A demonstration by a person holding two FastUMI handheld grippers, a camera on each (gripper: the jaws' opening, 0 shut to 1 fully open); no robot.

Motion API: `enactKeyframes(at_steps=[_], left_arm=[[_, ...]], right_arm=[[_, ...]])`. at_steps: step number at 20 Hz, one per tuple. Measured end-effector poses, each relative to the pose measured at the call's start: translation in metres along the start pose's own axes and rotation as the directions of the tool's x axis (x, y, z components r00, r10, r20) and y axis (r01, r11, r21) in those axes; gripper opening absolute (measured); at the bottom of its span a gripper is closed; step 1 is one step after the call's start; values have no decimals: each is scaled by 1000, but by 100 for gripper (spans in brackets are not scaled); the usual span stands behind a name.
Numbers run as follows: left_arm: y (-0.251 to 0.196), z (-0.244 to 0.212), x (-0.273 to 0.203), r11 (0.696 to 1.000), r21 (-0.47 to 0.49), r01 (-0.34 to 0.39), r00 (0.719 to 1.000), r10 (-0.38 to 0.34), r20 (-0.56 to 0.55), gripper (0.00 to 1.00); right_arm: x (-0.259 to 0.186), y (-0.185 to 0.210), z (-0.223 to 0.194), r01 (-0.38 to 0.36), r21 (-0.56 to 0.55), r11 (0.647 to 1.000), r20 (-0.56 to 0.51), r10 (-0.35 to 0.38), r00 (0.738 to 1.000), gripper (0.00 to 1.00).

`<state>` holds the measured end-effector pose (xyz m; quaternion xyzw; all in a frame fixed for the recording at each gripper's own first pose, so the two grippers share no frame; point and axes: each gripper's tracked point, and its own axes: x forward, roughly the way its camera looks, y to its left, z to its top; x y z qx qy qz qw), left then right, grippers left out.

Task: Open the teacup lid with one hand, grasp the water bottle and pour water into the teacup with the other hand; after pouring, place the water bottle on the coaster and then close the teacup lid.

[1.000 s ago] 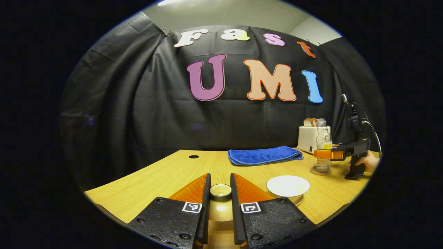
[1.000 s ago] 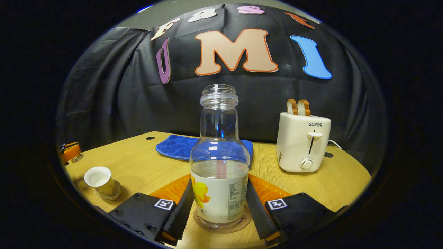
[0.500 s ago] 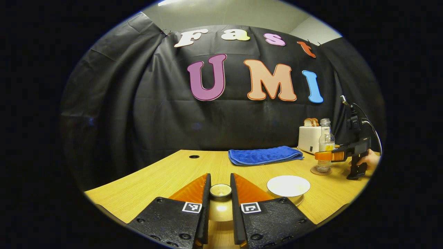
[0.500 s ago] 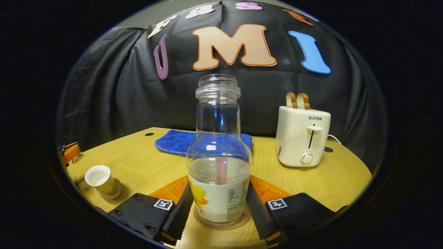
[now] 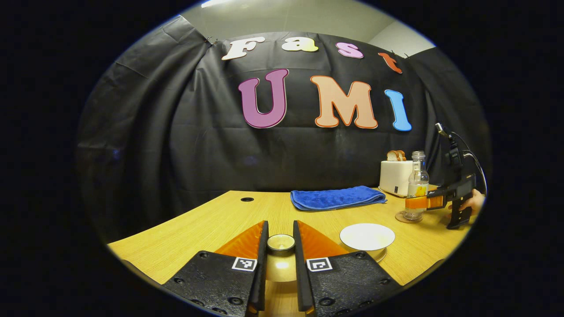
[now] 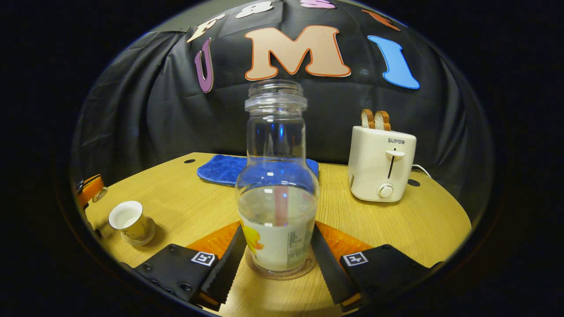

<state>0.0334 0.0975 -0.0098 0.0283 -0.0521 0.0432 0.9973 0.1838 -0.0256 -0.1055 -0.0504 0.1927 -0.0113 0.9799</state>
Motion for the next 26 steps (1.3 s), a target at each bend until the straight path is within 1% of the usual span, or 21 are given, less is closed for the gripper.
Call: enactKeyframes(at_steps=[4,8,9,12,13,16,18,19,20,21,24,25,26], left_arm=[[-7,-1,5,1000,-2,23,1000,-23,-1,26],[-24,-1,16,997,-2,75,997,-75,-2,26],[-27,-1,18,996,-3,84,996,-84,-2,26],[-41,0,23,991,-4,130,991,-130,-1,26],[-47,0,26,989,-4,149,989,-149,1,26],[-68,-1,32,976,-5,216,976,-216,1,26],[-85,-1,34,963,-5,269,963,-269,0,27],[-91,-1,34,957,-7,290,957,-290,1,27],[-97,-1,36,952,-5,307,952,-307,0,26],[-102,-1,37,947,-5,320,947,-320,0,26],[-117,-1,35,932,-6,363,932,-363,-4,26],[-121,-2,35,924,-3,383,924,-383,-10,26],[-126,-4,35,914,2,406,914,-406,-19,26]], right_arm=[[-17,-1,-5,3,-1,1000,6,-3,1000,84],[-39,-1,-8,2,-5,1000,26,-2,1000,84],[-45,-1,-6,1,-7,1000,42,-1,999,93],[-65,2,-2,0,-11,1000,102,1,995,88],[-71,4,-1,-4,-13,1000,121,5,993,89],[-86,9,1,-18,-11,1000,158,19,987,89],[-95,12,2,-26,-3,1000,182,26,983,89],[-100,12,3,-27,1,1000,196,27,980,84],[-104,12,5,-27,4,1000,209,25,978,92],[-109,11,7,-26,8,1000,225,24,974,88],[-116,9,10,-23,15,1000,266,18,964,88],[-119,9,12,-23,17,1000,278,17,960,84],[-121,10,13,-23,18,1000,290,17,957,92]])
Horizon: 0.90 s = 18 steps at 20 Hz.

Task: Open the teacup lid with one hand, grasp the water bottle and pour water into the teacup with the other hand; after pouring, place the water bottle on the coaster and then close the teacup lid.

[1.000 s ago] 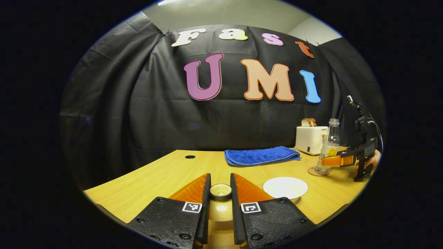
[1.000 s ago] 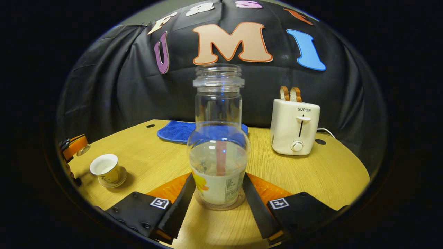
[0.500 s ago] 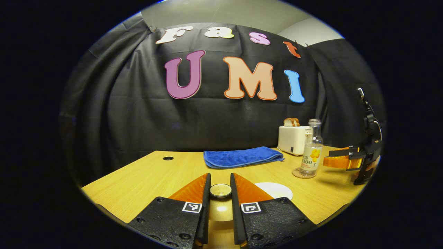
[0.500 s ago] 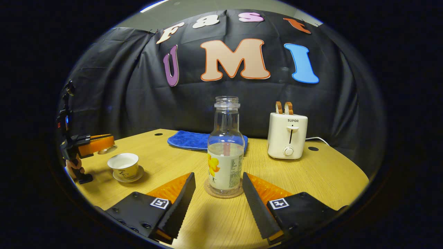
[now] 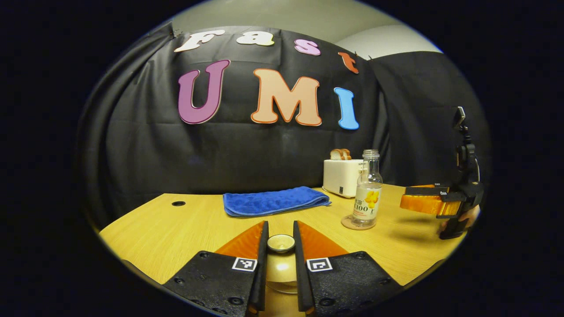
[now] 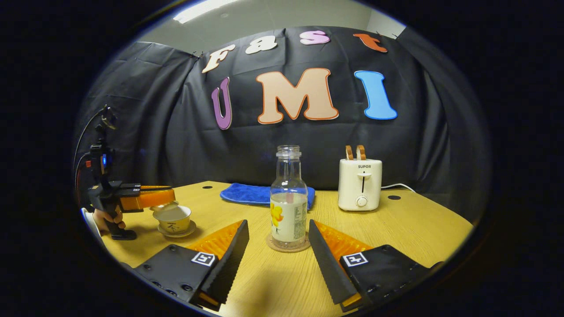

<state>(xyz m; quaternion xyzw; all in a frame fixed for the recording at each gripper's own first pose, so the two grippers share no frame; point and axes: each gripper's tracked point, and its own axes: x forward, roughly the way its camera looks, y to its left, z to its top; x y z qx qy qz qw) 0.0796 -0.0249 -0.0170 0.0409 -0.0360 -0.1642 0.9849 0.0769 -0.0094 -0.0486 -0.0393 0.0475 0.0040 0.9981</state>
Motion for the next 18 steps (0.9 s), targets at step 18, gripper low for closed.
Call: enactKeyframes(at_steps=[18], left_arm=[[-11,-16,7,997,13,78,990,-76,-118,34]], right_arm=[[-11,-2,7,16,2,1000,32,-16,999,88]])
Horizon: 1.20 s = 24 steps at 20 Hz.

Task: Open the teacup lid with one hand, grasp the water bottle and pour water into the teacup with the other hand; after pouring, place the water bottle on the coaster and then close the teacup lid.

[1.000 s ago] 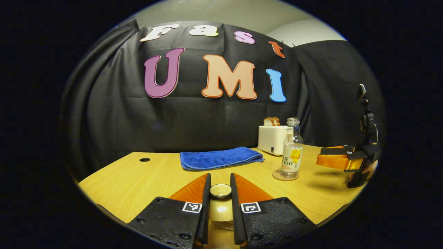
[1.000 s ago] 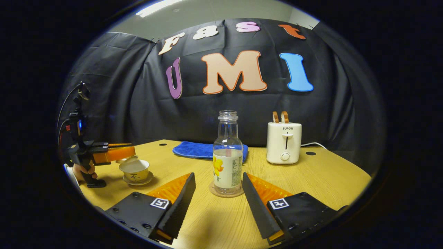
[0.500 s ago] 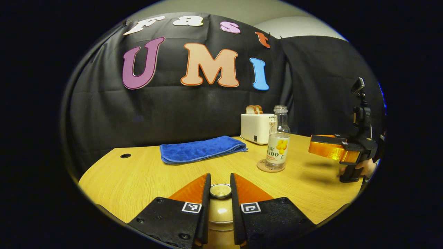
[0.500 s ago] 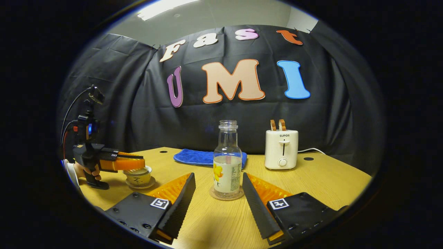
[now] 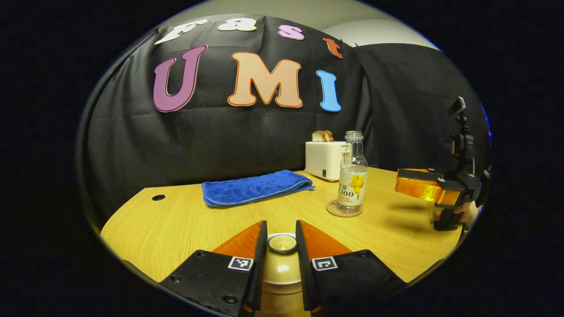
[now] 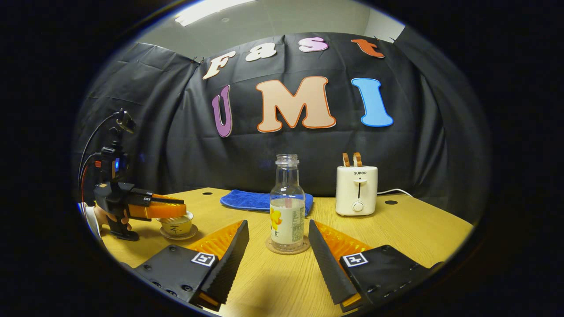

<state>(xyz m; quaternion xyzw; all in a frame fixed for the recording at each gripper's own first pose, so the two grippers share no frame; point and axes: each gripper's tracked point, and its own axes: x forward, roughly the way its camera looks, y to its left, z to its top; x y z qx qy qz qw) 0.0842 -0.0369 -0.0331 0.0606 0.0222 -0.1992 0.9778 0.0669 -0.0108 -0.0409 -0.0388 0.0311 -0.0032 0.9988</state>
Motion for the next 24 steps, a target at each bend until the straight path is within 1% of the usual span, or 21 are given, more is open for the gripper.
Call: enactKeyframes(at_steps=[1,3,4,5,6,7,8,10,11,12,13,14,16,17,18,19,20,21,22,23,24], left_arm=[[1,0,-1,1000,-3,-8,1000,8,1,37],[0,-1,-3,1000,-8,-12,1000,12,-6,52],[-2,-3,-6,1000,-7,-11,1000,11,-13,64],[-3,-3,-9,1000,-5,-16,1000,16,-16,69],[-2,-3,-12,1000,-4,-21,1000,21,-13,78],[-3,-2,-17,1000,-6,-26,1000,26,-6,84],[-3,-1,-20,1000,-9,-29,1000,29,5,91],[0,2,-29,998,-21,-53,998,53,30,96],[3,3,-35,997,-30,-70,997,71,42,97],[7,4,-40,995,-38,-93,994,95,59,97],[12,6,-46,992,-42,-118,990,121,70,97],[16,5,-51,988,-46,-145,986,149,78,97],[27,6,-62,978,-55,-200,974,204,94,97],[30,8,-67,974,-54,-221,969,226,102,97],[34,8,-72,968,-54,-243,962,248,113,97],[39,10,-77,964,-54,-262,956,267,125,97],[44,11,-81,956,-57,-288,946,293,135,97],[52,8,-83,945,-60,-322,937,327,123,97],[58,6,-86,932,-65,-355,925,361,118,97],[63,8,-88,922,-67,-381,915,387,118,97],[68,6,-91,909,-70,-410,903,415,113,97]], right_arm=[[0,-1,0,7,0,1000,0,-7,1000,88],[0,-3,1,18,-1,1000,0,-18,1000,88],[-1,-5,0,28,-1,1000,1,-28,1000,88],[-1,-7,1,36,-1,999,1,-36,999,84],[-1,-7,1,40,-1,999,1,-40,999,84],[0,-7,1,42,-1,999,1,-42,999,84],[-1,-6,1,44,-1,999,1,-44,999,88],[-1,-9,1,55,-2,998,2,-55,998,88],[-1,-11,1,64,-2,998,3,-64,998,84],[-1,-12,1,72,-2,997,3,-72,997,88],[-1,-14,1,82,-2,997,3,-82,997,84],[-2,-16,1,93,-2,996,3,-93,996,88],[-2,-20,2,117,-3,993,4,-117,993,88],[-3,-21,1,128,-4,992,5,-127,992,84],[-3,-24,2,137,-4,991,7,-137,991,84],[-4,-25,2,149,-4,989,7,-149,989,88],[-5,-28,2,164,-5,986,8,-164,986,84],[-4,-32,2,182,-5,983,10,-182,983,88],[-6,-34,2,198,-5,980,11,-198,980,84],[-7,-37,2,214,-6,977,10,-214,977,88],[-8,-38,2,223,-6,975,14,-223,975,88]])
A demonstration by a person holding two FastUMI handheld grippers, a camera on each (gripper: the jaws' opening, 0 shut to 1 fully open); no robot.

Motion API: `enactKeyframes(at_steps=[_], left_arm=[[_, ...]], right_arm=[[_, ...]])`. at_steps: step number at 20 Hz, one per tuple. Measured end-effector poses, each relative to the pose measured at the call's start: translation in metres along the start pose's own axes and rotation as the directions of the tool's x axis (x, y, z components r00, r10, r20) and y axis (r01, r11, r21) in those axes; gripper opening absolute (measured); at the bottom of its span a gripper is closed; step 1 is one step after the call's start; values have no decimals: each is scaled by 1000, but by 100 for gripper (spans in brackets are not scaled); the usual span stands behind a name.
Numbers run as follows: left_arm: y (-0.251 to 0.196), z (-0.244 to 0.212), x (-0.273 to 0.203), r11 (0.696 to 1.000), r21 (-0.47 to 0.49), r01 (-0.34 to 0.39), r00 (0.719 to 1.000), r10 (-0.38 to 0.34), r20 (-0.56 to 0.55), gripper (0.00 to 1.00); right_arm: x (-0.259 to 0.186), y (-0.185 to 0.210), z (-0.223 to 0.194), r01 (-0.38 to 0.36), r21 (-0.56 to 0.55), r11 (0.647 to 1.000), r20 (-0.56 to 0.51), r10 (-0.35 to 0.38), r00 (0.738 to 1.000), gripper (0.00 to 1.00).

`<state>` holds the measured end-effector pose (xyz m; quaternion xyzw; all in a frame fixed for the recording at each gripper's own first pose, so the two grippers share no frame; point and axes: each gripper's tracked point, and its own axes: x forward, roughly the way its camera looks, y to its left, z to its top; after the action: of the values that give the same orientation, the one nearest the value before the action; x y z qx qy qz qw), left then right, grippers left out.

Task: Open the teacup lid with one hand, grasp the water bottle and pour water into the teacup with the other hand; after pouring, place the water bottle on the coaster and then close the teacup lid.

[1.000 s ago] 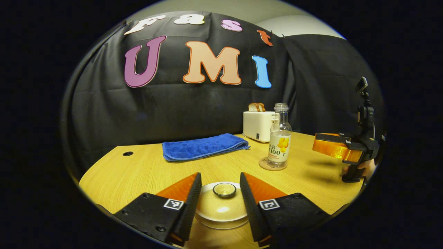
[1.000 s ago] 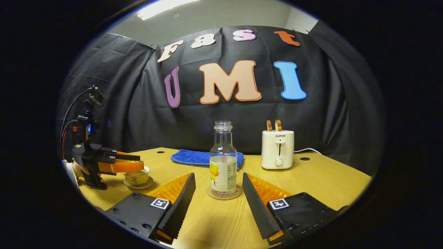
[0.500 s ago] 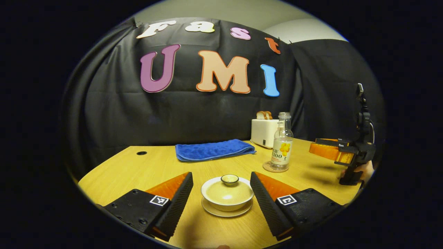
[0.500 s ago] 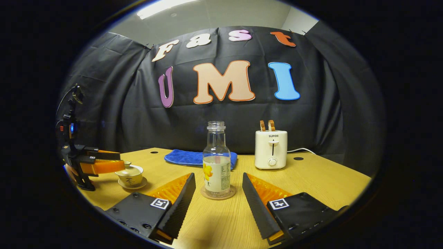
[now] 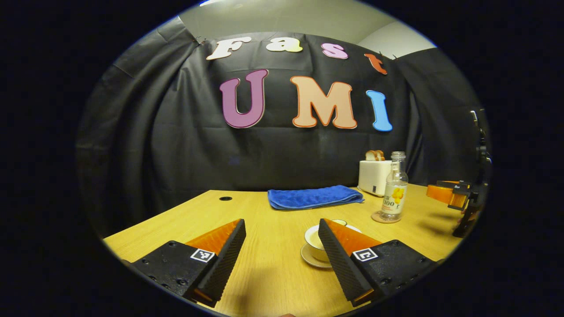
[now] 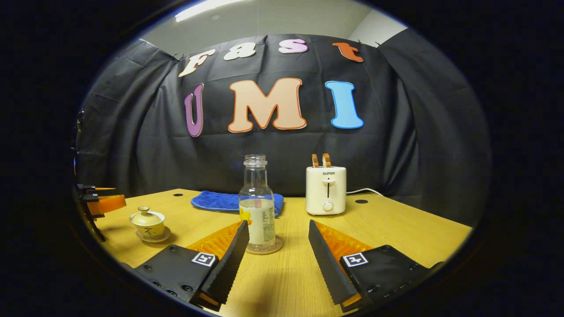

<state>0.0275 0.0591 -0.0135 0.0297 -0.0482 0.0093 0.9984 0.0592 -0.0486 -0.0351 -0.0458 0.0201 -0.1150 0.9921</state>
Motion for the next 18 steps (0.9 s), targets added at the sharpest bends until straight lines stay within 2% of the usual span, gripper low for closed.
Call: enactKeyframes(at_steps=[1,2,4,5,6,7,8,10,12,13,18], left_arm=[[7,0,1,999,0,-40,999,40,0,97],[15,0,0,997,2,-80,997,80,1,97],[27,0,-1,988,3,-153,988,153,-1,97],[31,0,-2,984,3,-179,984,179,-3,97],[34,0,-3,980,3,-199,980,199,-2,97],[36,0,-4,978,3,-211,978,211,-1,97],[36,0,-5,976,3,-217,976,217,0,100],[36,0,-4,976,2,-217,976,217,-1,97],[32,0,-3,980,2,-199,980,199,4,100],[31,1,-2,981,2,-192,981,192,5,97],[32,1,-3,982,2,-191,982,191,6,97]], right_arm=[[0,-3,0,13,-1,1000,0,-13,1000,84],[0,-8,1,44,-3,999,2,-44,999,88],[-1,-23,2,112,-4,994,7,-112,994,89],[-1,-24,0,129,-4,992,8,-129,992,84],[-2,-26,1,137,-5,991,8,-137,991,92],[-3,-26,1,139,-4,990,9,-139,990,88],[-3,-25,2,139,-5,990,9,-139,990,88],[-2,-24,1,131,-4,991,9,-131,991,88],[-2,-23,1,122,-4,992,8,-122,992,88],[-2,-24,1,121,-4,993,8,-121,993,88],[-2,-22,0,113,-3,994,8,-113,994,88]])
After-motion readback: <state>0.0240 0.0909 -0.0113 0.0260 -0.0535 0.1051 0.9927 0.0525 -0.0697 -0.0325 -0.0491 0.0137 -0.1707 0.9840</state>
